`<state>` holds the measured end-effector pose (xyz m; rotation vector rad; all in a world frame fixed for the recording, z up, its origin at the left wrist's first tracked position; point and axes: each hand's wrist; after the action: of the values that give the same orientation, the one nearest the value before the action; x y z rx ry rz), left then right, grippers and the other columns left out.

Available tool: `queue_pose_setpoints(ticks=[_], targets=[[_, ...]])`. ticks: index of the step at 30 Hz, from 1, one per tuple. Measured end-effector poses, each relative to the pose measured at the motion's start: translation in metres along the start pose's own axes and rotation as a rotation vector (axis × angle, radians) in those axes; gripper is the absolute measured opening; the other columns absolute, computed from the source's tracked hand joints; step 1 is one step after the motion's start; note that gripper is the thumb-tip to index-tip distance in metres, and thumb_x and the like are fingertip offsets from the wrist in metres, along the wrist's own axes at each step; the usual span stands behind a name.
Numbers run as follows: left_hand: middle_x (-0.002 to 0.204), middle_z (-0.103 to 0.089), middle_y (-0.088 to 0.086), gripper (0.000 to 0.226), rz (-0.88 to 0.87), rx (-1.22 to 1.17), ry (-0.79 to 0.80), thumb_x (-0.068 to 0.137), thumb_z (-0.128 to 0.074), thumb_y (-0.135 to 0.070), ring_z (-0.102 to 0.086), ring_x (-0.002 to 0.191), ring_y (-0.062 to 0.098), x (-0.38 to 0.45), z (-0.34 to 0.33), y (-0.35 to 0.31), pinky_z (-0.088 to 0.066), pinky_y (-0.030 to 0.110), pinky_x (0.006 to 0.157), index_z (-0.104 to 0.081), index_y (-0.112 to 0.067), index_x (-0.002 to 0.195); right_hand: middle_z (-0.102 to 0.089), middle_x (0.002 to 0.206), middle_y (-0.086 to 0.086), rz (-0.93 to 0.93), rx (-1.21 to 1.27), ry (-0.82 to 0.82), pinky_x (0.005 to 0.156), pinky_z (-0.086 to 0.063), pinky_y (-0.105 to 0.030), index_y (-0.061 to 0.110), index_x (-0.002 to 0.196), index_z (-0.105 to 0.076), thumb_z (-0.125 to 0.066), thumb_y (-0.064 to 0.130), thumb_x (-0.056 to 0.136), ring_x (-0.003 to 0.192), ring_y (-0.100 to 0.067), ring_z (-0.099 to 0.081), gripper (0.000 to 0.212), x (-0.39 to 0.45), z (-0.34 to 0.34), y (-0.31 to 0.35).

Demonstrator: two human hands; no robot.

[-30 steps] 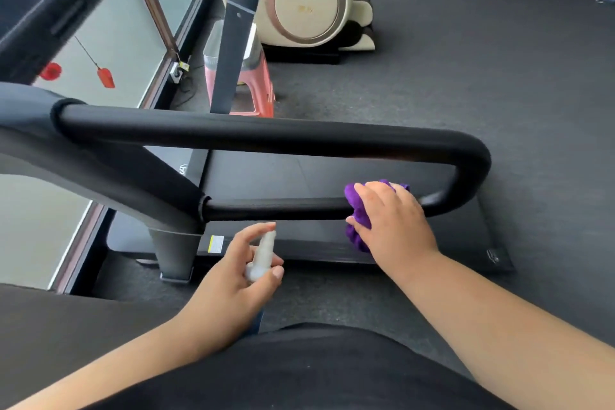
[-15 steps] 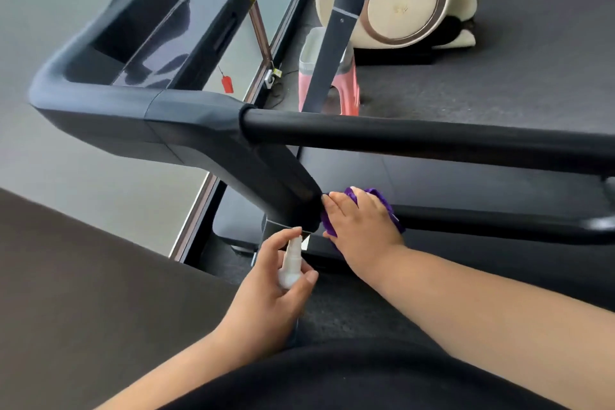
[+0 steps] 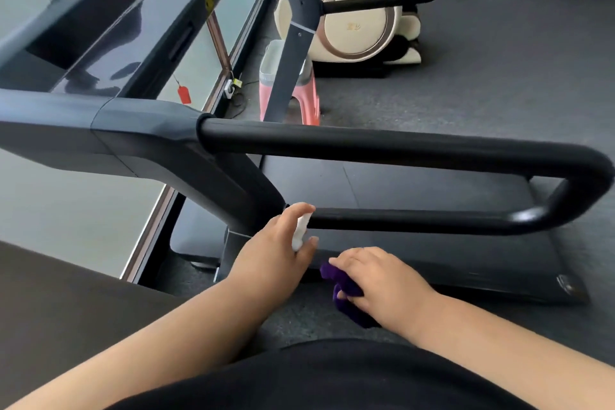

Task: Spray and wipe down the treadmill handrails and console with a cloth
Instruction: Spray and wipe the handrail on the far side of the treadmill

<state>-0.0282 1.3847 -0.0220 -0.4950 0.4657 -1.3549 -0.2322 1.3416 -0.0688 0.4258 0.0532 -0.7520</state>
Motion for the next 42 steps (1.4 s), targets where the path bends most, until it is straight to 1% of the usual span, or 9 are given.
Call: queue_pose_setpoints(ticks=[3,9,16,20,27,31,34,39,42], targets=[[0.113,-0.062,-0.007,0.044,-0.008,0.095,0.020,0.095,-0.051,-0.040,-0.058,0.081,0.013,0.019,-0.014,-0.003,-0.050,0.030,0.069,-0.026,-0.044,0.130,-0.050,0.142,0.012,0.010,0.008,-0.039,0.109,-0.039,-0.032,0.031,0.146,-0.044,-0.058,0.054,0.093,0.128,-0.016,-0.046,0.059,-0.018,0.004,-0.004],[0.089,-0.062,-0.005,0.042,0.080,0.188,0.092,0.095,-0.050,-0.033,-0.060,0.064,0.015,0.042,-0.034,-0.010,-0.055,0.037,0.061,-0.026,-0.041,0.128,-0.044,0.146,0.015,0.000,0.035,0.023,0.113,-0.033,-0.032,0.034,0.150,-0.037,-0.054,0.057,0.095,0.134,-0.012,-0.039,0.062,-0.041,0.001,-0.014],[0.074,-0.058,-0.007,0.037,0.110,0.217,0.109,0.096,-0.050,-0.035,-0.059,0.058,0.014,0.047,-0.040,-0.022,-0.054,0.035,0.055,-0.029,-0.039,0.127,-0.041,0.147,0.018,-0.027,0.062,0.012,0.115,-0.029,-0.028,0.037,0.150,-0.035,-0.051,0.061,0.095,0.135,-0.009,-0.036,0.063,-0.057,0.000,-0.031],[0.076,-0.057,-0.009,0.045,0.052,0.214,0.069,0.096,-0.051,-0.036,-0.055,0.053,0.010,0.045,-0.048,-0.042,-0.041,0.027,0.044,-0.027,-0.039,0.133,-0.045,0.144,0.018,-0.061,0.107,-0.048,0.114,-0.033,-0.027,0.036,0.148,-0.039,-0.044,0.068,0.090,0.132,-0.008,-0.040,0.067,-0.071,0.009,-0.040],[0.096,-0.063,-0.003,0.042,-0.126,0.190,0.128,0.094,-0.051,-0.035,-0.060,0.076,0.021,0.052,-0.078,-0.090,-0.042,0.029,0.062,-0.027,-0.039,0.128,-0.055,0.136,0.014,-0.112,0.190,-0.134,0.107,-0.036,-0.022,0.033,0.141,-0.049,-0.044,0.069,0.087,0.123,-0.010,-0.050,0.065,-0.093,0.022,-0.053],[0.092,-0.060,-0.005,0.040,-0.142,0.219,0.161,0.095,-0.050,-0.034,-0.051,0.069,0.018,0.059,-0.093,-0.110,-0.038,0.028,0.062,-0.031,-0.035,0.130,-0.055,0.136,0.012,-0.114,0.197,-0.111,0.107,-0.037,-0.024,0.032,0.142,-0.049,-0.045,0.069,0.088,0.123,-0.012,-0.051,0.066,-0.105,0.022,-0.063],[0.093,-0.060,-0.006,0.038,-0.136,0.221,0.148,0.096,-0.050,-0.035,-0.051,0.067,0.017,0.060,-0.097,-0.118,-0.038,0.027,0.060,-0.032,-0.033,0.130,-0.055,0.136,0.011,-0.120,0.203,-0.089,0.107,-0.036,-0.024,0.032,0.142,-0.049,-0.044,0.070,0.087,0.124,-0.013,-0.051,0.068,-0.111,0.021,-0.072],[0.102,-0.065,-0.004,0.042,-0.169,0.173,0.157,0.095,-0.051,-0.036,-0.057,0.073,0.019,0.061,-0.103,-0.135,-0.044,0.029,0.065,-0.028,-0.038,0.129,-0.058,0.132,0.010,-0.125,0.186,-0.109,0.103,-0.033,-0.021,0.030,0.140,-0.052,-0.046,0.069,0.087,0.120,-0.014,-0.054,0.066,-0.121,0.028,-0.086],[0.100,-0.062,-0.006,0.042,-0.211,0.152,0.180,0.095,-0.050,-0.035,-0.053,0.072,0.017,0.064,-0.112,-0.157,-0.039,0.028,0.066,-0.029,-0.039,0.131,-0.058,0.130,0.010,-0.143,0.190,-0.126,0.105,-0.037,-0.023,0.031,0.139,-0.052,-0.048,0.067,0.086,0.119,-0.015,-0.054,0.065,-0.127,0.033,-0.095]])
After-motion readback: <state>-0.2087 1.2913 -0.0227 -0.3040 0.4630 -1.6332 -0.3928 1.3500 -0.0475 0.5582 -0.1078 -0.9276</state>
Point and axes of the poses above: each hand's wrist, its own x-axis towards the middle knuckle, its own z-axis out of the back of the hand, y = z × x
